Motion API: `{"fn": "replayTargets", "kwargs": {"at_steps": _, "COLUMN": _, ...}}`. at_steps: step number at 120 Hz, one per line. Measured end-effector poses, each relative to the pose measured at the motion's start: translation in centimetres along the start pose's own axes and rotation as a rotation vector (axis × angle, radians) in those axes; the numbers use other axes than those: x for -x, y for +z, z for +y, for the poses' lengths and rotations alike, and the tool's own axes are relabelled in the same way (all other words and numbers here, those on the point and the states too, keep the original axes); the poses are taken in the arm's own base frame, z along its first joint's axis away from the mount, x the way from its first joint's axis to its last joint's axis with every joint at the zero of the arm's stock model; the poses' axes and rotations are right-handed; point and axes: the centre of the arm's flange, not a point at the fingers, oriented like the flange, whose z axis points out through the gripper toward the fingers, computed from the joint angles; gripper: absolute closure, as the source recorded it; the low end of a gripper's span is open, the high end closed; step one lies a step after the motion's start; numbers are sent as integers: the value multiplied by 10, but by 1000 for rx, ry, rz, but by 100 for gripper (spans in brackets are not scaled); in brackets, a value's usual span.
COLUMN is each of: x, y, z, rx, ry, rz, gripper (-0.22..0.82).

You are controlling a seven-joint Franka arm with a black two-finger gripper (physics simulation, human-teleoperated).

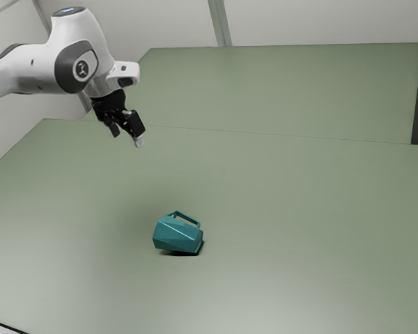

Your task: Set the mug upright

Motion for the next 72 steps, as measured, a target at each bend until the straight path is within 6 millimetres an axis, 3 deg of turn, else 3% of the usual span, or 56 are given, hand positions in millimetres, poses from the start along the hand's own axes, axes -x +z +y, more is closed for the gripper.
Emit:
{"fn": "replayTargets", "kwargs": {"at_steps": 12, "x": 2, "y": 0, "z": 5, "rx": 31, "ry": -2, "rz": 16, "gripper": 0}}
{"fn": "replayTargets", "kwargs": {"at_steps": 20, "x": 21, "y": -1, "z": 7, "rx": 87, "ry": -28, "rz": 36, "gripper": 0}}
{"fn": "replayTargets", "kwargs": {"at_steps": 31, "x": 73, "y": 27, "z": -48, "rx": 204, "ry": -214, "rz": 40, "gripper": 0}}
{"fn": "replayTargets", "kwargs": {"at_steps": 37, "x": 91, "y": 46, "z": -60, "rx": 266, "ry": -282, "rz": 31, "gripper": 0}}
{"fn": "replayTargets", "kwargs": {"at_steps": 72, "x": 112, "y": 111, "z": -39, "rx": 502, "ry": -436, "rz": -8, "gripper": 0}}
